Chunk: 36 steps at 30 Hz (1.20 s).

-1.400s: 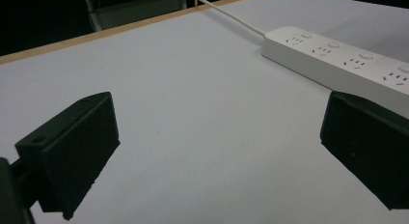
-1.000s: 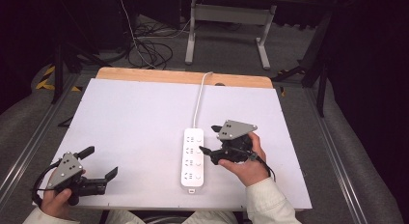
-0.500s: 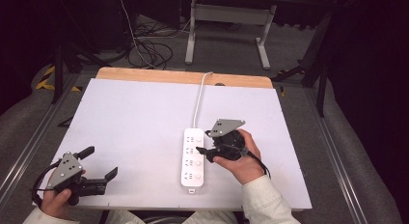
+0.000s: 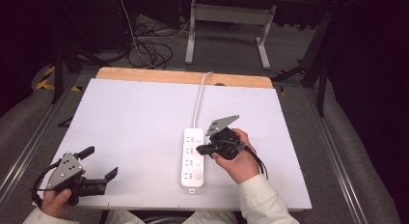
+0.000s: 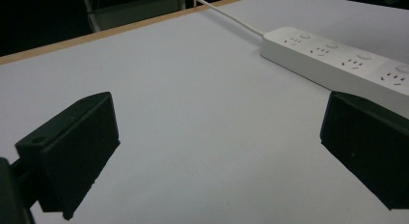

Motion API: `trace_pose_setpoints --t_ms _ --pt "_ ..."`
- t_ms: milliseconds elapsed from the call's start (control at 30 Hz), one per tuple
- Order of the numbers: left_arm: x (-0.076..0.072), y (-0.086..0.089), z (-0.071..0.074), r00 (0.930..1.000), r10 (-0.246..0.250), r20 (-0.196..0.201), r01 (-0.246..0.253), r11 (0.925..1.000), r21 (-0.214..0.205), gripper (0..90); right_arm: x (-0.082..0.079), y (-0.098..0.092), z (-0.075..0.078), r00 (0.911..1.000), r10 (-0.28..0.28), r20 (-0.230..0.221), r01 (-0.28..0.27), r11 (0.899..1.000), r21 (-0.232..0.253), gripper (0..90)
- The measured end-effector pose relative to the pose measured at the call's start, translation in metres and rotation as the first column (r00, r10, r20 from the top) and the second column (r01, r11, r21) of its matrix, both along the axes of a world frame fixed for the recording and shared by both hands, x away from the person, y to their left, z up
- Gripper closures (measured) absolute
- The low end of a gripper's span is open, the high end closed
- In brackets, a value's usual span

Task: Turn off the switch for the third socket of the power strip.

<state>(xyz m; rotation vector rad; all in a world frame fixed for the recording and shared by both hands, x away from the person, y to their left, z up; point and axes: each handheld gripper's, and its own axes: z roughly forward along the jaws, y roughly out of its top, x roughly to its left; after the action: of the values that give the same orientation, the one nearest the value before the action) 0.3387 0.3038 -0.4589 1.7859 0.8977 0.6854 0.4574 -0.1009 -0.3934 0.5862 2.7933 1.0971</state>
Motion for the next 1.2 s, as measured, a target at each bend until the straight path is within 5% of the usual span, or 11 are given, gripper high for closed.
trace_pose_setpoints --t_ms 500,1200 --pt "0.0 0.0 0.0 1.0 0.0 -0.001 0.0 1.0 -0.003 0.4 -0.003 0.017 -0.019 0.9999 -0.013 -0.003 0.013 0.993 -0.121 90.0" --pt "0.0 -0.001 0.0 1.0 -0.005 -0.004 0.005 1.0 -0.004 0.4 -0.007 0.027 -0.042 0.9991 -0.041 -0.002 0.04 0.979 -0.198 90.0"
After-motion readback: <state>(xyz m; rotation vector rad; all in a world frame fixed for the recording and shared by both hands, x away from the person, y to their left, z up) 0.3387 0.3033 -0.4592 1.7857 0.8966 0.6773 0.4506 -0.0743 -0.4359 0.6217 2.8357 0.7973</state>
